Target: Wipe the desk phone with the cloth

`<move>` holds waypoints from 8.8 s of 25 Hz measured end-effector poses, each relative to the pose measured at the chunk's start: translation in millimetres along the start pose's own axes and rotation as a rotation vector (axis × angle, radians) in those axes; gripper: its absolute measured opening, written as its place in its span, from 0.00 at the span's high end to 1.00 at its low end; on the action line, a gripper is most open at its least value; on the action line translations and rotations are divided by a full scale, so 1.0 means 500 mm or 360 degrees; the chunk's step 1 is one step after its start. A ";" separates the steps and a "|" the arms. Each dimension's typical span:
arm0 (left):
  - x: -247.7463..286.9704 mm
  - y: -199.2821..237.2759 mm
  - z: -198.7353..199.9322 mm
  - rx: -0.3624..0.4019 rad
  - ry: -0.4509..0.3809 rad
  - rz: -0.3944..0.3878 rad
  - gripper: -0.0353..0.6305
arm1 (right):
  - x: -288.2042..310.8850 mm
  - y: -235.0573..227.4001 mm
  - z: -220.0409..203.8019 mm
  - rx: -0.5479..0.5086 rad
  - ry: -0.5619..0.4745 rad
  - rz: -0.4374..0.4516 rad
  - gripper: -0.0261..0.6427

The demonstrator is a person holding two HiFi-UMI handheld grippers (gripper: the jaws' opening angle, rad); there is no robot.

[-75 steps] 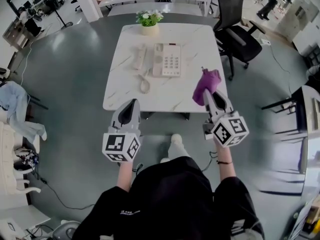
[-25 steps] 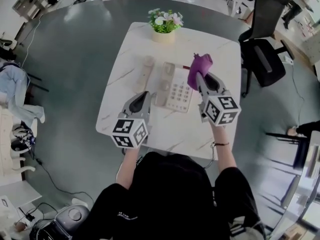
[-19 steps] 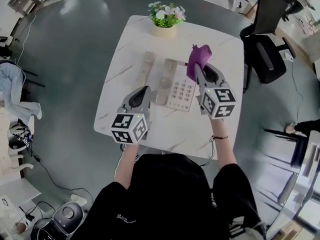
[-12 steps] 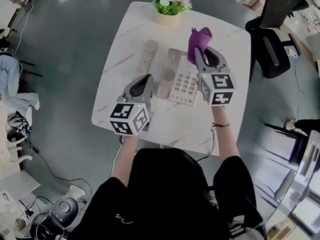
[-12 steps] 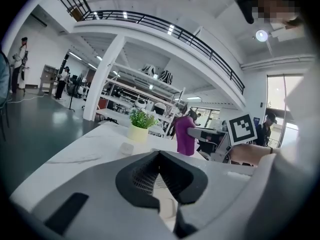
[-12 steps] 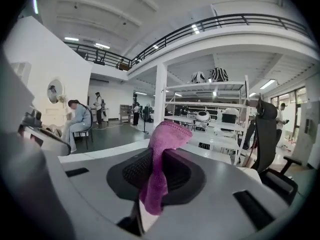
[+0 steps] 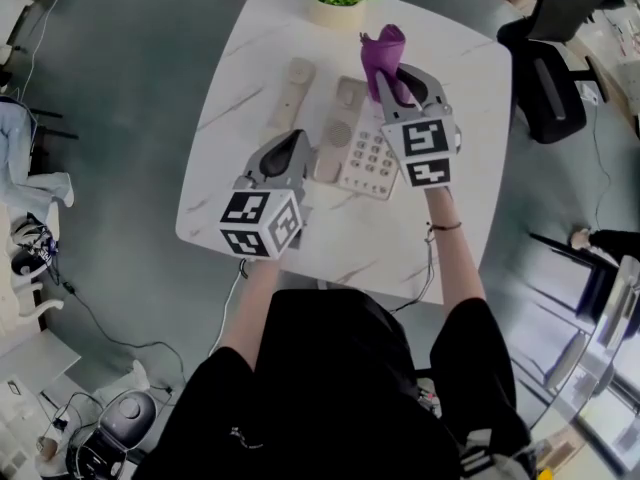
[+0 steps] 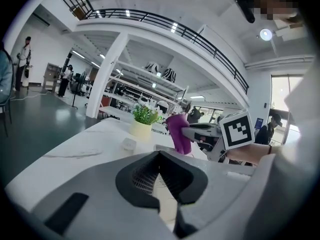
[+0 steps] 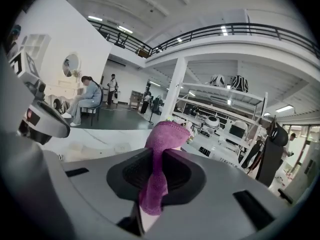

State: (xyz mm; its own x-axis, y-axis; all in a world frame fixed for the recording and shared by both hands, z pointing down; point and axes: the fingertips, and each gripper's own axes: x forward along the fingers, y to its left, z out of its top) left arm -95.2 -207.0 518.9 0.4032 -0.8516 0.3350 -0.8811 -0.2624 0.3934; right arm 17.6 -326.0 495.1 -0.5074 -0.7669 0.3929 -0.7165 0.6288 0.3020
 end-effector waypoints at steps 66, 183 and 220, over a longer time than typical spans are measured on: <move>-0.105 -0.005 -0.038 0.0007 0.0042 -0.0006 0.95 | -0.015 0.212 -0.122 0.0121 0.0472 0.0536 0.91; -0.162 -0.006 -0.005 0.0050 -0.0048 0.0079 0.95 | -0.197 0.397 -0.142 0.0570 0.0483 0.1049 0.91; -0.046 -0.077 0.011 0.0195 0.0047 -0.0120 0.95 | -0.173 0.048 -0.047 0.0964 -0.0245 0.0209 0.91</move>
State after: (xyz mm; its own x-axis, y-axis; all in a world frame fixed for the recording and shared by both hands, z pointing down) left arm -72.2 -179.8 491.2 0.4751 -0.8141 0.3341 -0.8708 -0.3802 0.3118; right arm 55.3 -241.5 488.9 -0.6401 -0.7264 0.2502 -0.7644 0.5695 -0.3021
